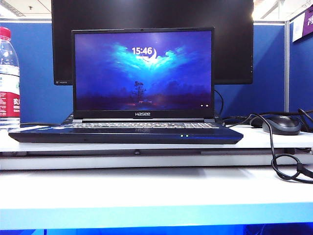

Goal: Open the lid of the black laptop.

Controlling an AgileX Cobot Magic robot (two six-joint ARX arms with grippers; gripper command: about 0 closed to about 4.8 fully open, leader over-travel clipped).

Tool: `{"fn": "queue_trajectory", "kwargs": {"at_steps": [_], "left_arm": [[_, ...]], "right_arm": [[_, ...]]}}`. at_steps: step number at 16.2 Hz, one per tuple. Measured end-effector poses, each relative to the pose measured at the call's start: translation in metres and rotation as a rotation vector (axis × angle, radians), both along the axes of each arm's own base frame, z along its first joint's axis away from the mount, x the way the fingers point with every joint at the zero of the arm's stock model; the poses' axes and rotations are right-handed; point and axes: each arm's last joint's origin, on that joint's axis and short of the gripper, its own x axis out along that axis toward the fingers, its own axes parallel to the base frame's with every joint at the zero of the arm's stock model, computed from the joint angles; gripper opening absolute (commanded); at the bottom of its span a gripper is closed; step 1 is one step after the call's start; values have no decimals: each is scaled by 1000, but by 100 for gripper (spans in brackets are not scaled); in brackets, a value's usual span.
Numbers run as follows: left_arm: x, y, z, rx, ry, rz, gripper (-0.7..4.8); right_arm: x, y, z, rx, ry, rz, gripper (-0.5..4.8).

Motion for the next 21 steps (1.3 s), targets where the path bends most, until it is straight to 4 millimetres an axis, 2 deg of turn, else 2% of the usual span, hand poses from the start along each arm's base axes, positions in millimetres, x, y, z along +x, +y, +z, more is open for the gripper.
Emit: {"fn": "queue_trajectory", "kwargs": {"at_steps": [3,5,21], "left_arm": [[0,0,0,0,0,0,-5],[0,0,0,0,0,0,-5],[0,0,0,0,0,0,-5]], "right_arm": [[3,0,-9,5,11,-3,-1],[6,-1,-23,31,35,-59,-1],[6,1,-18,34,-15,-36,-1]]}}
